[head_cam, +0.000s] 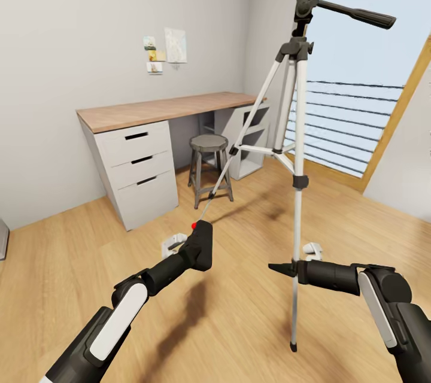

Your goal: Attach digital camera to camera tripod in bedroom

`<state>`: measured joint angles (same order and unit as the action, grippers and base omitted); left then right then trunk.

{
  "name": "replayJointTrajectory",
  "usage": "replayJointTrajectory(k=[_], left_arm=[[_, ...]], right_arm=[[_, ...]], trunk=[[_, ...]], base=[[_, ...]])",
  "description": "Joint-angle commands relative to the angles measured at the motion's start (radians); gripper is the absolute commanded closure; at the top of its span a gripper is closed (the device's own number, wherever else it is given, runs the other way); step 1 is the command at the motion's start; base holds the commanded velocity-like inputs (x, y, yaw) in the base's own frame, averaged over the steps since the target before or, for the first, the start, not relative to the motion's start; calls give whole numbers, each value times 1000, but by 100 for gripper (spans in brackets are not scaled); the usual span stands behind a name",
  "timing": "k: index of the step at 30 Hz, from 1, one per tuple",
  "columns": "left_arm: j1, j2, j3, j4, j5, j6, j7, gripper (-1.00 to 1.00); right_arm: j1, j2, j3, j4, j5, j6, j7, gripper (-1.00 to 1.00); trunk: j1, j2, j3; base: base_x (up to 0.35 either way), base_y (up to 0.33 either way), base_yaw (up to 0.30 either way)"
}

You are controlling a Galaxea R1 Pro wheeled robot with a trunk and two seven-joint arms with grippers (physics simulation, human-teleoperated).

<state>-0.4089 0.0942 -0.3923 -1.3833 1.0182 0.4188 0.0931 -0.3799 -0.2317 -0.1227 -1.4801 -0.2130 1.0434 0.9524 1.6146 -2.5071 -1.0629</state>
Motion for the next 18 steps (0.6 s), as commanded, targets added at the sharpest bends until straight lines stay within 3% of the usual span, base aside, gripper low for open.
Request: replayJointTrajectory(k=[1, 18], left_arm=[[-1, 1, -2, -2, 8, 2, 10, 100], [-1, 1, -2, -1, 8, 2, 10, 100]], right_arm=[[-1, 0, 0, 0, 3, 4, 5, -100], [0, -1, 3, 0, 10, 4, 4, -100]], trunk=[[-1, 0, 3], [-8, 4, 69]], base=[[0, 0, 0], [0, 0, 0]])
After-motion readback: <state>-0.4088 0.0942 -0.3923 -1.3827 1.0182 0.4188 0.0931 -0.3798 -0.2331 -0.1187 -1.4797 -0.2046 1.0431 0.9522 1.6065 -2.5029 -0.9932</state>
